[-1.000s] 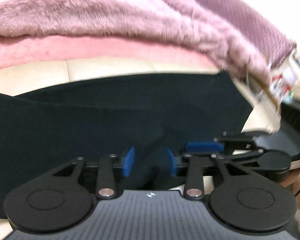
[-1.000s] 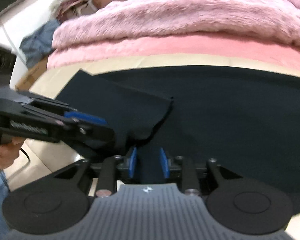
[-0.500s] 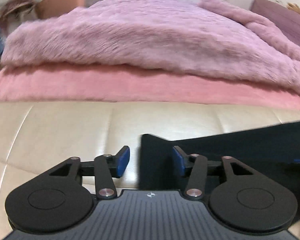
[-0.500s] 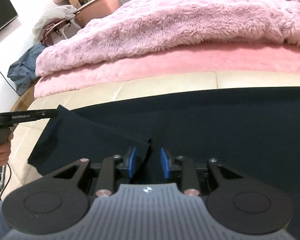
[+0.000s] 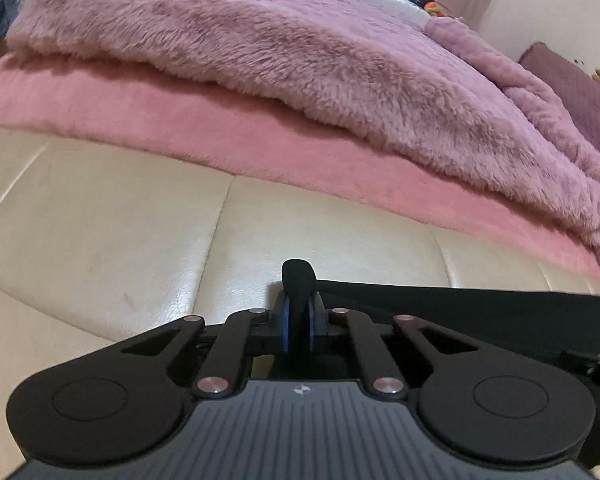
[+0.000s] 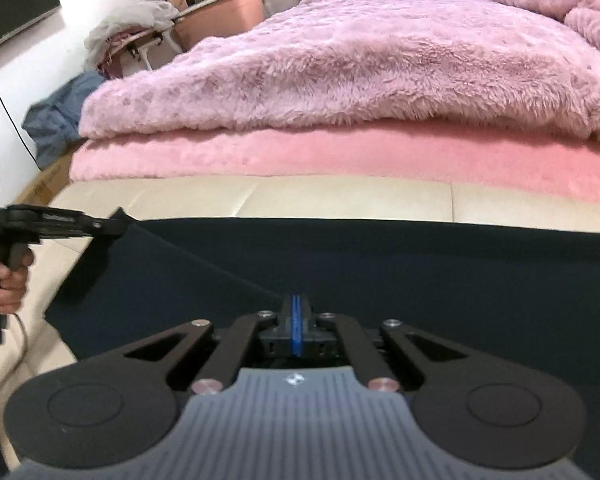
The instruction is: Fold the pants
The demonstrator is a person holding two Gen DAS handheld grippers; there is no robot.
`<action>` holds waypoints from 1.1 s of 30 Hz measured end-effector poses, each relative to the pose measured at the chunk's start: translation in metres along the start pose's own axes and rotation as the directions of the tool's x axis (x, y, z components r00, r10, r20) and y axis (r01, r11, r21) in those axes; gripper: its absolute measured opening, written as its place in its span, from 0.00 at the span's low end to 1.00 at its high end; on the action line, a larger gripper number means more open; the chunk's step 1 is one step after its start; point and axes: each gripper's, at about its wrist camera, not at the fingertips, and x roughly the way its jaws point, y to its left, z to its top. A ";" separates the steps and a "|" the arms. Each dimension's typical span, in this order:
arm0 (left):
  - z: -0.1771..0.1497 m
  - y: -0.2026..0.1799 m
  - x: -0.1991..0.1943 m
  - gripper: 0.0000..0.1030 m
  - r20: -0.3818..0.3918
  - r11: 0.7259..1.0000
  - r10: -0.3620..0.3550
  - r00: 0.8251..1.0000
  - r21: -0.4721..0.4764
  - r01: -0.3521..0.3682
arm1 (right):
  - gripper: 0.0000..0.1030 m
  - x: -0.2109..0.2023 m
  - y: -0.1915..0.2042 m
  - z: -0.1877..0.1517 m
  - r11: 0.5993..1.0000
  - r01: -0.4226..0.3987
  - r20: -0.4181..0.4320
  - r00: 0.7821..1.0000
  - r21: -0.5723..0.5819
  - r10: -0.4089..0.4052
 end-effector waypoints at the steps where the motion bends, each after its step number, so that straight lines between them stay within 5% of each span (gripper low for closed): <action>1: 0.002 0.000 0.003 0.09 -0.002 1.000 -0.001 1.000 -0.009 0.001 | 0.00 0.003 -0.002 -0.001 1.000 0.000 -0.006 1.000 0.008 0.000; 3: 0.002 -0.001 0.004 0.16 -0.005 1.000 0.011 1.000 -0.010 -0.011 | 0.00 0.008 -0.008 -0.003 0.999 0.012 -0.011 1.000 0.032 -0.012; 7: -0.002 -0.001 -0.007 0.46 0.026 0.999 0.041 0.999 -0.035 -0.040 | 0.10 -0.003 -0.017 -0.009 0.987 -0.024 0.009 1.000 0.160 0.023; 9: -0.007 0.000 -0.015 0.46 0.041 0.998 0.048 0.998 -0.047 -0.047 | 0.20 -0.009 -0.020 -0.016 0.969 -0.066 0.008 0.998 0.239 0.066; 16: -0.035 0.007 -0.042 0.46 0.055 0.991 0.030 0.998 -0.132 -0.023 | 0.25 -0.007 -0.024 -0.052 0.847 -0.166 0.016 0.983 0.505 0.183; 19: -0.043 0.010 -0.050 0.46 0.059 0.985 0.026 0.998 -0.170 -0.015 | 0.23 -0.002 -0.025 -0.059 0.798 -0.204 0.042 0.975 0.567 0.220; 22: -0.048 0.010 -0.058 0.46 0.066 0.981 0.021 0.998 -0.193 -0.008 | 0.02 0.007 -0.027 -0.059 0.773 -0.212 0.049 0.972 0.597 0.229; 24: -0.049 0.008 -0.064 0.46 0.071 0.982 0.026 0.997 -0.189 -0.012 | 0.00 0.010 -0.028 -0.058 0.761 -0.212 0.048 0.971 0.613 0.233; 33: -0.042 -0.002 -0.098 0.43 0.135 0.982 0.019 0.991 -0.189 0.007 | 0.00 -0.057 0.004 0.022 0.883 -0.244 0.102 0.970 0.401 0.221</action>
